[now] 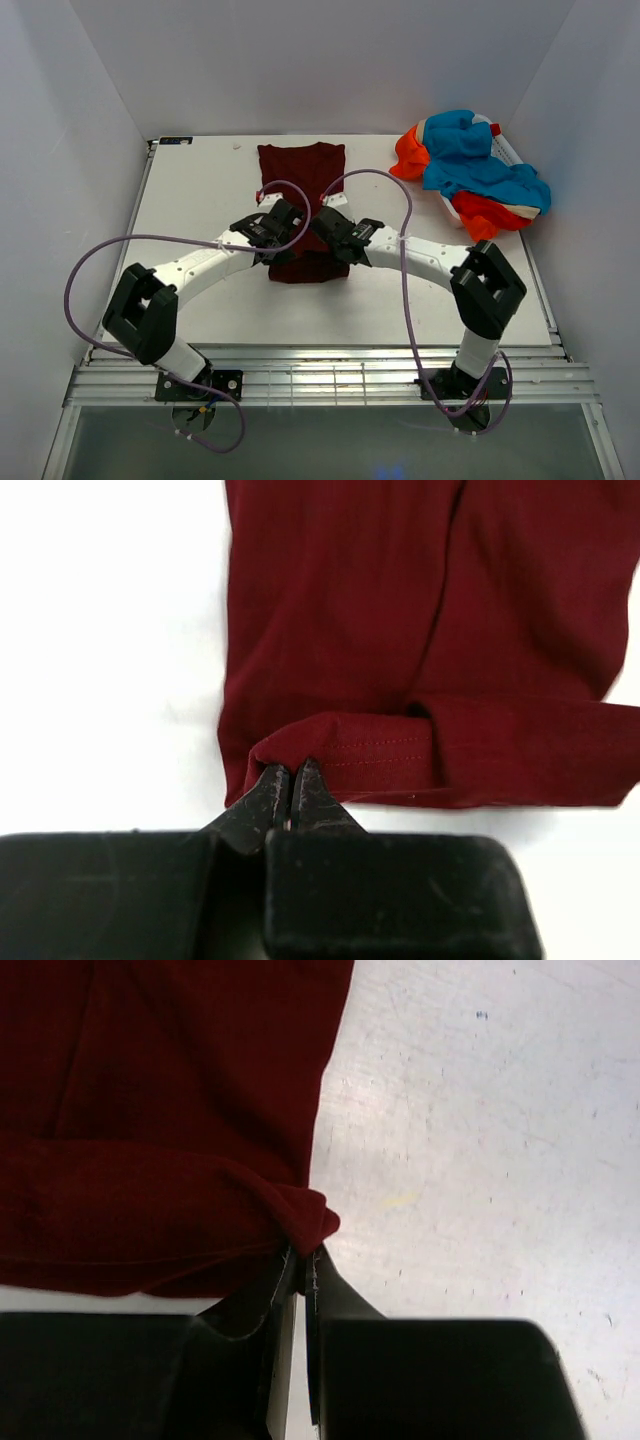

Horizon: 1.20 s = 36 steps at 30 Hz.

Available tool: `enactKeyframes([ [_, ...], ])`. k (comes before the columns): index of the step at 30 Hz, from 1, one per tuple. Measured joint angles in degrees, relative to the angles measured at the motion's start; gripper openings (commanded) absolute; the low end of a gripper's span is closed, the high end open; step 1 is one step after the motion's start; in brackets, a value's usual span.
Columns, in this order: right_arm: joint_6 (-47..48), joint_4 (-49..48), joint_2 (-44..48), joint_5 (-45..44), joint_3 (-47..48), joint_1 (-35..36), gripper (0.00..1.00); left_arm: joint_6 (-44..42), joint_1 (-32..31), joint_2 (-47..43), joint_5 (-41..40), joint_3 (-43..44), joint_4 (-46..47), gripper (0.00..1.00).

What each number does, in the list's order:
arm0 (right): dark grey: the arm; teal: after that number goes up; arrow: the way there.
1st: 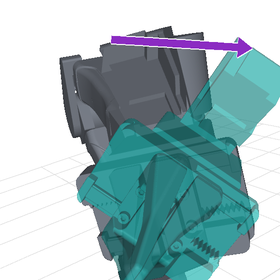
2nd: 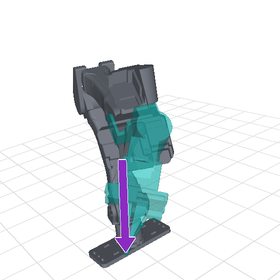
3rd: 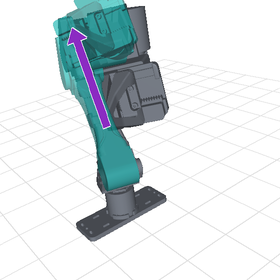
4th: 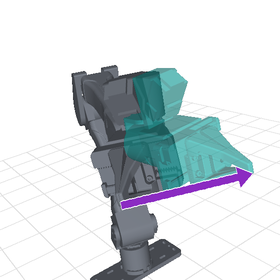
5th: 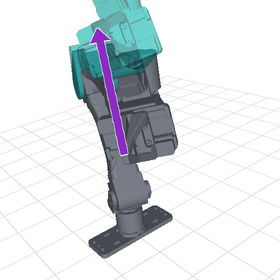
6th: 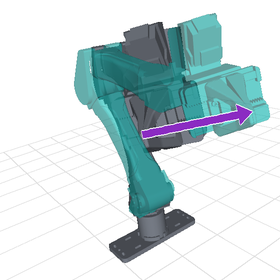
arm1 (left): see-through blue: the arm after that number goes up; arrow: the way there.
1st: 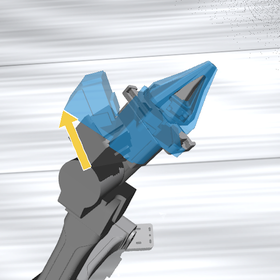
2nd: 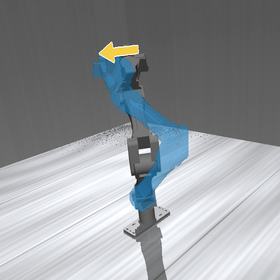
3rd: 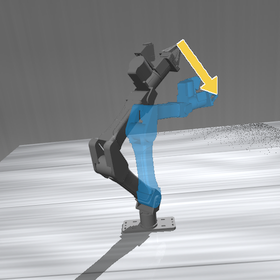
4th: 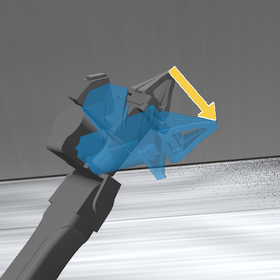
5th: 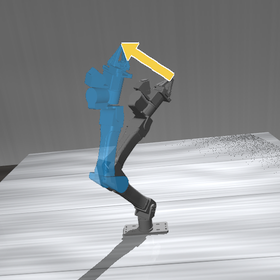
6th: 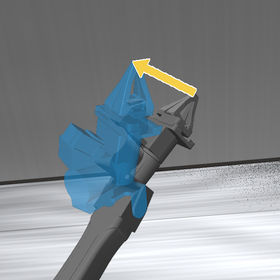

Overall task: Fold and stack the t-shirts
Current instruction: Fold the tshirt

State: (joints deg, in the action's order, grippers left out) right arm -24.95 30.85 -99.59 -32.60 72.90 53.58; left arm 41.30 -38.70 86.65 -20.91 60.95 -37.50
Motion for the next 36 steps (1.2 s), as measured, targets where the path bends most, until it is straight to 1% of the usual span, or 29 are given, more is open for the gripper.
enactKeyframes([
  [4,4.37,-2.27,-6.84,0.26,4.28,-2.27,0.08,-1.95,2.01,4.22,-2.29,3.61,2.40,0.00],
  [10,9.51,-4.24,-13.70,0.59,12.39,-4.48,0.08,-5.18,6.82,8.87,-2.54,8.57,5.70,0.00],
  [24,16.83,-5.35,-23.54,1.81,26.14,-10.29,0.08,-10.47,11.72,21.18,-0.04,18.80,8.85,0.00],
  [30,18.84,-5.35,-27.19,2.78,30.18,-11.19,0.08,-11.58,13.35,24.44,0.79,21.20,9.33,0.00],
  [36,19.89,-5.35,-29.55,3.08,32.33,-12.11,0.08,-12.55,14.40,27.67,1.57,23.82,9.79,0.00],
])
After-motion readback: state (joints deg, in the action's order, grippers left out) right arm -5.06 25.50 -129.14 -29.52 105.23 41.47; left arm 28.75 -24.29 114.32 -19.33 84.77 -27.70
